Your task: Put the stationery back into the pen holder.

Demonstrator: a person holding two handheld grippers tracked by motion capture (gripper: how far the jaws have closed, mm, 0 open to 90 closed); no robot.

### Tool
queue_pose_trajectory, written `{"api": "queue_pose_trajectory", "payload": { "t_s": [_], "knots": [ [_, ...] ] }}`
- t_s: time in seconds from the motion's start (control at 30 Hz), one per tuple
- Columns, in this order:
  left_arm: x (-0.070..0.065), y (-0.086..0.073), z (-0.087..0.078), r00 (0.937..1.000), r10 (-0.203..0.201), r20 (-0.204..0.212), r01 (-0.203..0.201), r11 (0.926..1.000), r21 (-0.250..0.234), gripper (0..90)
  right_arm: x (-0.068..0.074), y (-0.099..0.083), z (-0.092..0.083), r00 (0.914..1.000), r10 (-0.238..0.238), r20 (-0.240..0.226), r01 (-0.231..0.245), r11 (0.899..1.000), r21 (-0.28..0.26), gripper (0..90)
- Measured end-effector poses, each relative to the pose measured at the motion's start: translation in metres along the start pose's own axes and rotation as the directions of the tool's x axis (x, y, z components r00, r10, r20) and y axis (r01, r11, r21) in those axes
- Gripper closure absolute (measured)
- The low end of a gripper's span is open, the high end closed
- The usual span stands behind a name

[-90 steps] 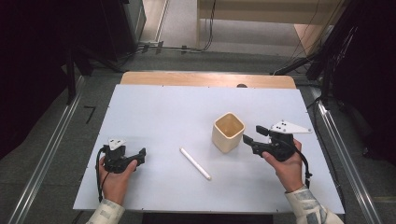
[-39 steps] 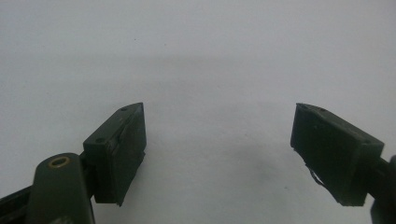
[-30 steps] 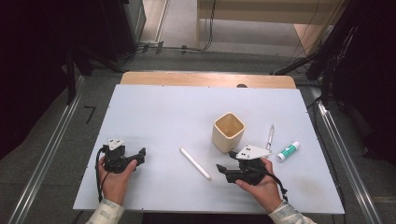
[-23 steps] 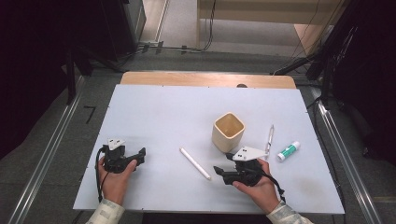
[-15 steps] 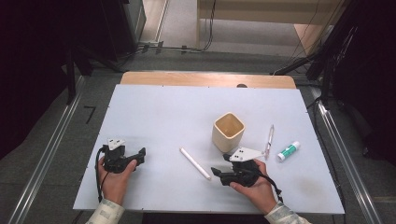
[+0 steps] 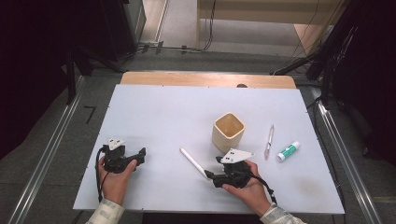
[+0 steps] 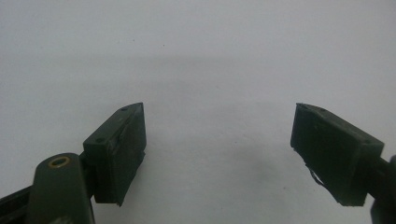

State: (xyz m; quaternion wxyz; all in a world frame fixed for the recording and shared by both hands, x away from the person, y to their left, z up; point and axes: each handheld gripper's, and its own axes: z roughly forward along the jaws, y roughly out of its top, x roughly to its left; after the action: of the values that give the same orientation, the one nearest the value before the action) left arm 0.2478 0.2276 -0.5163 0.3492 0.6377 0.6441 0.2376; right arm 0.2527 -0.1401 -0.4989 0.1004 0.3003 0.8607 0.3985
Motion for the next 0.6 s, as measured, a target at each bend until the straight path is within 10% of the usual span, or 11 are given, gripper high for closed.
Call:
{"api": "queue_pose_trajectory", "payload": {
  "t_s": [0.6],
  "knots": [
    [0.0,0.0,0.0,1.0,0.0,0.0,0.0,1.0,0.0,19.1,0.011,0.004,0.019,0.9997,-0.026,-0.002,0.026,0.999,0.024,32.9]
  ]
}}
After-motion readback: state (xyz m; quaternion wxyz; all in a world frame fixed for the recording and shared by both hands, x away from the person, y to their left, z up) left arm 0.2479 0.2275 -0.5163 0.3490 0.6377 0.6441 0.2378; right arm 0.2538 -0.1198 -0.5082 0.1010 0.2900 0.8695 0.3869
